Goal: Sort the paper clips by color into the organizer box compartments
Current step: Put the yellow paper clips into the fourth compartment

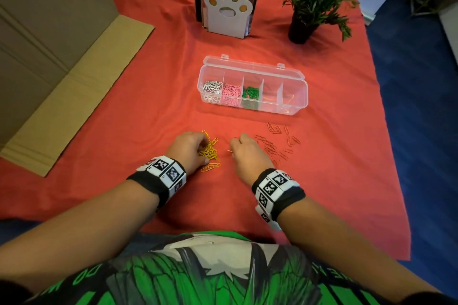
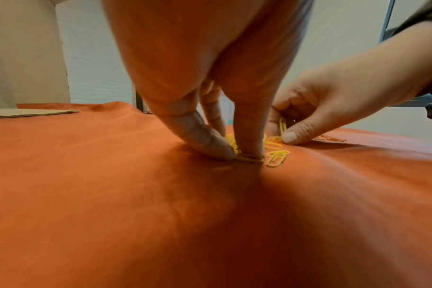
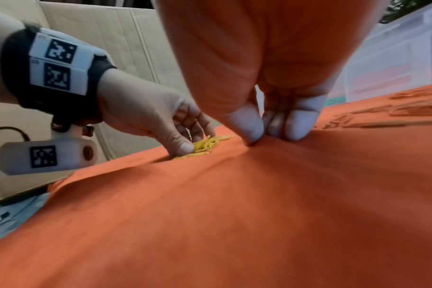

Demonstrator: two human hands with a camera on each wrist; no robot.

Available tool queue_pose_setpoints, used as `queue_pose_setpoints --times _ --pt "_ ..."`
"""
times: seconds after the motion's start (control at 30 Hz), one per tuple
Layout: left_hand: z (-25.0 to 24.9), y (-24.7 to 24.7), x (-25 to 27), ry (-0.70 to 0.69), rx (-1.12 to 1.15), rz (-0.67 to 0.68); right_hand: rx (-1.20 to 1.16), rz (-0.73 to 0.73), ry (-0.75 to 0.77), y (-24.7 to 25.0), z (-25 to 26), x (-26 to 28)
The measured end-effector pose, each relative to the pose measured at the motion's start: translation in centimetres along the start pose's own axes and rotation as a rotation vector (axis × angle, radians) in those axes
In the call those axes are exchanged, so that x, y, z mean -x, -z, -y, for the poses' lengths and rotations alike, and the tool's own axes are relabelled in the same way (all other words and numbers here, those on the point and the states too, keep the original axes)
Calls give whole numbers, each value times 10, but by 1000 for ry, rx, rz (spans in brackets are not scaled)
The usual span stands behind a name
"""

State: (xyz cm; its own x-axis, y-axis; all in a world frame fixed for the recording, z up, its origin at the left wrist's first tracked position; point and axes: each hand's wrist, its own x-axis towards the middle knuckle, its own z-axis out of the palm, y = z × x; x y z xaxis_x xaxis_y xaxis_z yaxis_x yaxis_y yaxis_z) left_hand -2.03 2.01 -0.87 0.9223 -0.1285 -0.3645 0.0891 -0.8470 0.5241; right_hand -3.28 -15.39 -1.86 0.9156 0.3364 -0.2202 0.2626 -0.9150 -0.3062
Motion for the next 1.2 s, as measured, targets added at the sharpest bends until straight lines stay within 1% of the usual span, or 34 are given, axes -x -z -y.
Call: queue_pose_setpoints --times 0.07,0.13,0.2,0.23,0.3,0.37,0.43,0.53,0.57,0.6,0.63,0.67,0.7,0.77,0.8,0.83,0.93,1.03,1.13,1.2 --pt "-5 -5 -3 -31 30 2 -9 -9 -32 1 -5 -1" --pt "-8 -8 -5 -23 95 -6 -138 -9 -113 5 -13 -4" --pt "-9 -10 -8 -7 160 -32 -352 -6 -225 11 -20 -5" --pt "-10 -9 -9 -7 173 -49 -505 -5 -279 14 -23 -5" --pt "-10 -7 -11 -10 181 -77 -823 7 -402 18 -27 -3" --pt "-9 -3 -13 -10 177 -96 -1035 21 -487 21 -27 -2" --pt "-5 0 -15 -8 117 -114 -1195 40 -527 24 -26 -2" --pt "3 2 -17 -39 23 -130 -1532 82 -559 30 -21 -3" --pt "6 2 -18 -59 -6 -126 -1605 90 -556 31 -19 -3" --pt "7 2 -18 -78 -34 -119 -1623 101 -552 32 -16 -4" --pt "9 1 -18 -99 -60 -116 -1584 110 -546 31 -14 -6" --pt "10 0 -18 -120 -85 -114 -1467 116 -532 29 -11 -9" --pt "11 0 -19 -139 -108 -114 -1281 116 -496 27 -9 -12" --pt "11 0 -20 -168 -142 -116 -848 86 -360 22 -4 -19" --pt "10 1 -20 -179 -157 -116 -676 61 -283 19 -1 -22" --pt "10 1 -21 -188 -175 -112 -558 45 -220 16 2 -25" --pt "9 2 -22 -205 -253 -84 -349 53 -90 6 9 -28" --pt "9 1 -21 -222 -317 -81 -193 40 -6 -1 13 -25" --pt "8 0 -20 -207 -329 -101 -169 1 19 -3 11 -22" --pt "9 0 -21 -201 -325 -95 -201 22 6 -2 8 -24"
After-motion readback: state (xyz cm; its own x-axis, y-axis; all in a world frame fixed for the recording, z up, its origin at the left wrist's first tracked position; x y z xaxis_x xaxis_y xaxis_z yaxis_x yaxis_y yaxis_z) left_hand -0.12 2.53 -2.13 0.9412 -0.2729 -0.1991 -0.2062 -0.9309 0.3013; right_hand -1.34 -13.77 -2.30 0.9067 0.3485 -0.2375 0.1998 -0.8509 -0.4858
